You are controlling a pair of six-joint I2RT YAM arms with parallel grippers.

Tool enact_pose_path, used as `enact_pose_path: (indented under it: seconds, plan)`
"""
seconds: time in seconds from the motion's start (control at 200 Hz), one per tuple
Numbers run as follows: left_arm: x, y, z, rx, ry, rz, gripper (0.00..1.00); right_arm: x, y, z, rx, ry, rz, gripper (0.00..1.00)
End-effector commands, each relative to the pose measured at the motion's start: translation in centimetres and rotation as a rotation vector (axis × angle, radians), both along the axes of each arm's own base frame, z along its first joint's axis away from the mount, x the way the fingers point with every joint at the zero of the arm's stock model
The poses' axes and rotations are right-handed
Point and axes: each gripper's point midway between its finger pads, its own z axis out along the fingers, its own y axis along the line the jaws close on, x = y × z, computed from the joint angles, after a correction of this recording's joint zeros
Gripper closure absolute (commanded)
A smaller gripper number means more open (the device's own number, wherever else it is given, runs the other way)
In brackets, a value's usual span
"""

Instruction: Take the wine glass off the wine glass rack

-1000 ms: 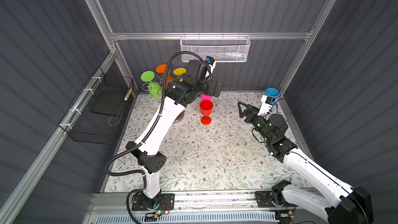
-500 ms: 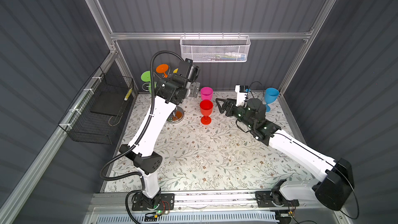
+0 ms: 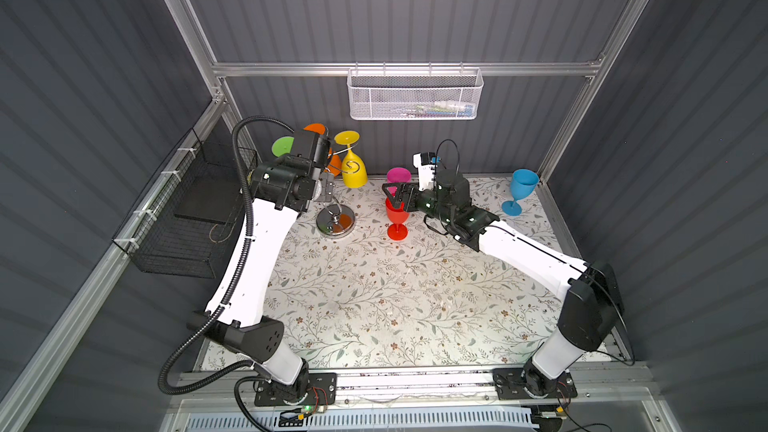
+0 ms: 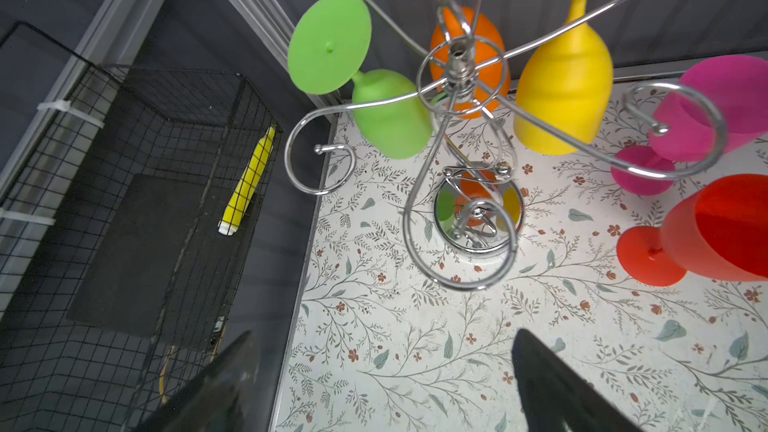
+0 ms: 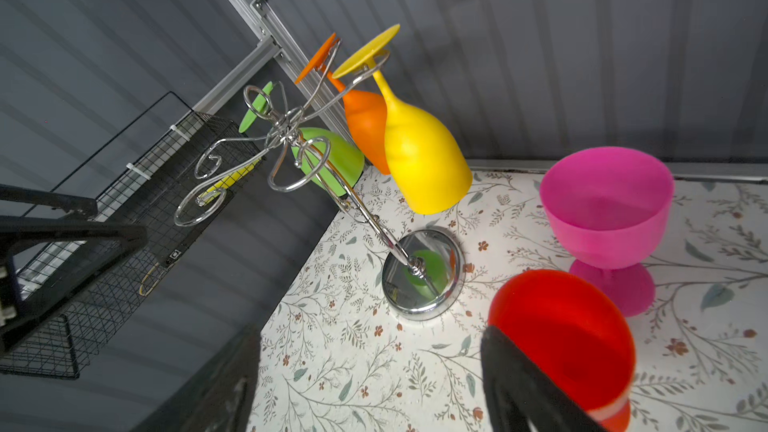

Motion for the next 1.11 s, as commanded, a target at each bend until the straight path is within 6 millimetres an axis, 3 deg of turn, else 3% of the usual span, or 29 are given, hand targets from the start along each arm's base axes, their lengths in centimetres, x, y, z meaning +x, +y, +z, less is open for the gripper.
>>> enact_pose_path:
  seconds: [0.0,0.11,0.27,0.54,1.101]
  plan:
    - [0.3,0.2,-1.4,-0.02,0.042,0.008,0.07,-0.5,1.0,2.1,0.043,-0.03,0.037,0.17]
    - [0.6,-0.1,-1.9,-0.057,0.043,-0.003,0.14,-0.7,1.0,2.1,0.041,-0.036,0.042,0.16]
    - [1.2,-3.1,-2.9,-0.202,0.058,-0.097,0.22,-1.1,0.5,1.7,0.033,-0.038,0.036,0.16]
    - [2.0,-6.1,-3.1,-0.352,0.055,-0.176,0.22,-1.8,-0.5,1.2,0.01,-0.05,0.02,0.16]
    - [2.6,-9.2,-2.1,-0.53,0.022,-0.242,0.27,-2.5,-1.7,-0.2,-0.031,-0.049,-0.003,0.16]
